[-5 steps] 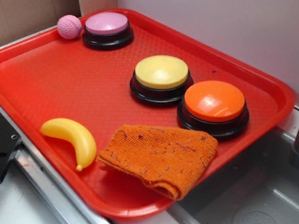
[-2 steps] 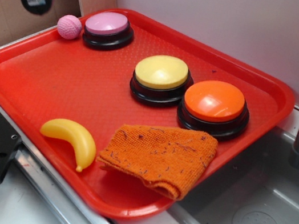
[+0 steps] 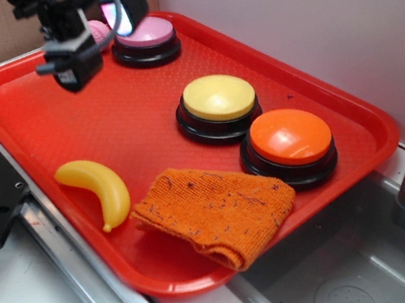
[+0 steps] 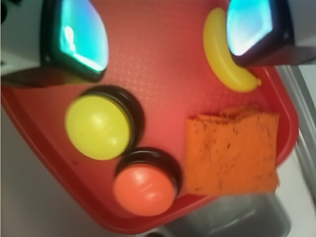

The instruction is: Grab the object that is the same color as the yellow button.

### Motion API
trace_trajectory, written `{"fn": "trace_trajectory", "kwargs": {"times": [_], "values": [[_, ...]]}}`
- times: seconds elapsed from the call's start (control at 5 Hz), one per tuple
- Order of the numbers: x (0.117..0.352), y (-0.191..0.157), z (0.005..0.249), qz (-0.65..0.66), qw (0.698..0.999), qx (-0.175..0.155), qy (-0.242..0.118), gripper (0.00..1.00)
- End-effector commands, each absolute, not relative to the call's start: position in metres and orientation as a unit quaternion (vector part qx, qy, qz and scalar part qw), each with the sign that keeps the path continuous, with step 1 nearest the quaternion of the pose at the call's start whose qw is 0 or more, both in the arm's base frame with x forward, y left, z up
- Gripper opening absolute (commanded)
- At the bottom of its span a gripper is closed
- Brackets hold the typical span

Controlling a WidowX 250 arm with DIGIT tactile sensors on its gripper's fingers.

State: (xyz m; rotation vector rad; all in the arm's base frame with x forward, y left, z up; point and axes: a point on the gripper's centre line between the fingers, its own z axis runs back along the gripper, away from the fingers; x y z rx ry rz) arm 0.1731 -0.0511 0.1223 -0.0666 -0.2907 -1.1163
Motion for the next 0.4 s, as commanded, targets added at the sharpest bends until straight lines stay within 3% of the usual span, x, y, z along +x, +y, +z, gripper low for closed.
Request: {"fn": "trace_trajectory", "kwargs": {"times": [0.0, 0.2], "values": [[0.158, -0.072, 0.08, -0.587, 0.804, -0.048, -0.088, 1.0], [0.146, -0.07, 0.052, -0.576, 0.811, -0.071, -0.077, 1.0]]}}
